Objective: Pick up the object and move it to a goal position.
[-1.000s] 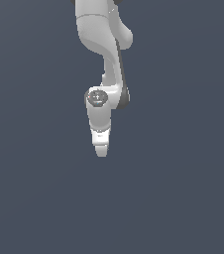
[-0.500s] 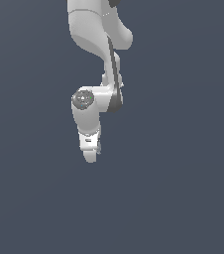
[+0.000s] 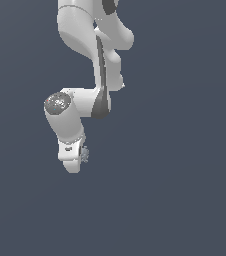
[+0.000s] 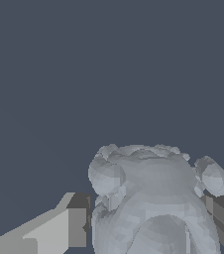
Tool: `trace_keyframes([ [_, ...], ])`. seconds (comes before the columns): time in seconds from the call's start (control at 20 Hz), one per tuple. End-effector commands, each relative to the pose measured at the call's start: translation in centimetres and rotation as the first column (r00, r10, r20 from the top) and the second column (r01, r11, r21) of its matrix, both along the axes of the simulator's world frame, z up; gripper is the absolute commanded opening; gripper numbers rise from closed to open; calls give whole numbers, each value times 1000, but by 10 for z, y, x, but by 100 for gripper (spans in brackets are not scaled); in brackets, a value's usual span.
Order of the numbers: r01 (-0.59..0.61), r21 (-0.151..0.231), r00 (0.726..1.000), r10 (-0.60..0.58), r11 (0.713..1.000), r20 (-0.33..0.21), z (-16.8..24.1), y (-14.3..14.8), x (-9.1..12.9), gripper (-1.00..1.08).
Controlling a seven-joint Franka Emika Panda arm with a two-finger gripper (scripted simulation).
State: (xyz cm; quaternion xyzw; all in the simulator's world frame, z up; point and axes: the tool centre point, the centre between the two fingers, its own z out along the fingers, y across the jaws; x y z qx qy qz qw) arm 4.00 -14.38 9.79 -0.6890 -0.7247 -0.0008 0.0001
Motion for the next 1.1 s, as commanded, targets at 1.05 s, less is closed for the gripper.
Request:
trace_keyframes([
  [1.05, 0, -1, 1000, 0, 1000, -1, 30, -57, 53, -100],
])
